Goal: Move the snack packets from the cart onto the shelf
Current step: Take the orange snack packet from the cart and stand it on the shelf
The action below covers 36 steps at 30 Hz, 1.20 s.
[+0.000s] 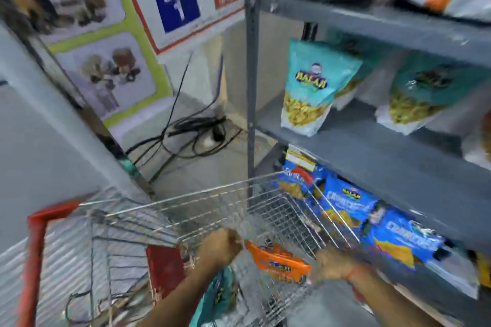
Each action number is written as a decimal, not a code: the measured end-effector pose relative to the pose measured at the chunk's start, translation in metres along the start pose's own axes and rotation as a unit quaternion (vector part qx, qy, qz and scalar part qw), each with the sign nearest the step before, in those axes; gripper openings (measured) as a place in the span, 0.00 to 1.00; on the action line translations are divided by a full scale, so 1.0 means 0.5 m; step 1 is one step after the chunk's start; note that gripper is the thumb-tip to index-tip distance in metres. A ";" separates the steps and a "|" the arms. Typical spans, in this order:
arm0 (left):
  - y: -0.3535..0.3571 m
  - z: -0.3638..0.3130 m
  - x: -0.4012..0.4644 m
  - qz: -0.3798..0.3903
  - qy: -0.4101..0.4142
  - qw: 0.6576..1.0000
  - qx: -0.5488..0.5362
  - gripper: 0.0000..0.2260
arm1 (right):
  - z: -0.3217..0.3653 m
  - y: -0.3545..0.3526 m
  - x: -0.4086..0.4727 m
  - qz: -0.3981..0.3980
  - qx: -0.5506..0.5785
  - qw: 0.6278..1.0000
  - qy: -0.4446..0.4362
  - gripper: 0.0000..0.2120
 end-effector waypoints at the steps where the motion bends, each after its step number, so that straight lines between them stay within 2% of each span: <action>1: 0.046 0.023 0.008 0.042 -0.020 0.999 0.024 0.12 | -0.024 0.039 0.034 0.012 0.016 1.000 0.004 0.45; 2: 0.080 0.035 0.016 0.069 -0.042 0.996 0.033 0.13 | -0.041 0.069 0.057 0.039 0.034 0.998 0.021 0.50; 3: 0.121 0.053 0.017 0.089 -0.068 0.993 0.027 0.13 | -0.056 0.100 0.076 0.068 0.024 0.997 0.037 0.47; 5: 0.182 0.074 0.022 0.118 -0.110 0.987 -0.009 0.18 | -0.071 0.135 0.117 0.093 0.001 0.994 0.055 0.24; 6: 0.206 0.080 0.035 0.120 -0.112 0.986 -0.028 0.22 | -0.074 0.138 0.130 0.096 0.011 0.993 0.071 0.20; 8: 0.231 0.078 0.069 0.088 -0.120 0.986 -0.080 0.25 | -0.078 0.135 0.155 0.073 0.016 0.994 0.081 0.17; 11: 0.252 0.075 0.116 0.018 -0.162 0.970 -0.181 0.15 | -0.100 0.128 0.183 0.068 0.090 0.988 0.109 0.11; 13: 0.259 0.077 0.134 -0.018 -0.184 0.962 -0.202 0.06 | -0.118 0.125 0.199 0.057 0.150 0.978 0.132 0.14; 15: 0.258 0.077 0.145 -0.041 -0.200 0.955 -0.214 0.02 | -0.128 0.120 0.212 0.049 0.196 0.969 0.140 0.15; 21: 0.237 0.075 0.154 -0.071 -0.198 0.956 -0.202 0.05 | -0.130 0.102 0.208 0.019 0.281 0.948 0.151 0.13; 26: 0.148 0.024 0.144 -0.099 -0.103 0.973 -0.180 0.06 | -0.105 0.032 0.129 -0.055 0.369 0.908 0.189 0.10; 31: -0.007 -0.076 0.110 -0.143 0.028 0.963 -0.226 0.07 | -0.060 -0.120 -0.027 -0.185 0.469 0.855 0.124 0.18; 33: -0.079 -0.138 0.099 -0.153 0.088 0.948 -0.266 0.07 | -0.046 -0.196 -0.107 -0.263 0.475 0.834 0.093 0.16; 36: -0.203 -0.257 0.073 -0.179 0.191 0.925 -0.277 0.11 | -0.031 -0.300 -0.223 -0.324 0.531 0.781 0.053 0.06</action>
Point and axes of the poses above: each hand's wrist, its own x-axis towards the middle knuckle, its own y-axis out of the palm, z = x × y, the point moved 5 cm from there along x, towards the middle knuckle, and after that the axes turned 11 degrees about y, right-handed, at the moved point
